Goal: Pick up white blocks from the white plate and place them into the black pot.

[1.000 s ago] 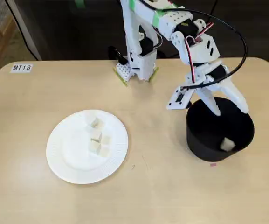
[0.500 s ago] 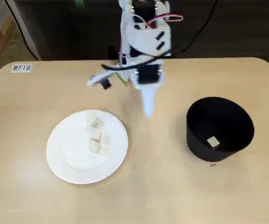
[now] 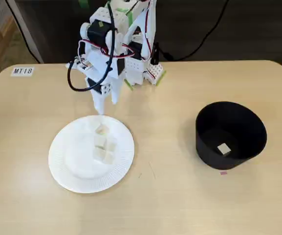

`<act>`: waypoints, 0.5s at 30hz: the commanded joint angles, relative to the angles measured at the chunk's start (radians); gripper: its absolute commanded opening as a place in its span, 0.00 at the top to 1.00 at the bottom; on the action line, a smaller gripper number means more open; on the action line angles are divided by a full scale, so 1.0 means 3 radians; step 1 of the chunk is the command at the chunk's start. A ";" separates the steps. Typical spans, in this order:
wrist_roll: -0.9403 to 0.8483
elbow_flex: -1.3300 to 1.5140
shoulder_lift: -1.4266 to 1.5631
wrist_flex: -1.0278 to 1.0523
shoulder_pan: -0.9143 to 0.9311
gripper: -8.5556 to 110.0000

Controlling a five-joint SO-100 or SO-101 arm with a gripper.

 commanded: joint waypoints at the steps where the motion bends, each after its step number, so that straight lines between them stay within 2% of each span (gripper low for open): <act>1: -0.0097 -0.0077 -0.0097 -0.0087 0.0174 0.67; 15: -0.0404 -0.0240 -0.0762 -0.0373 0.0312 0.67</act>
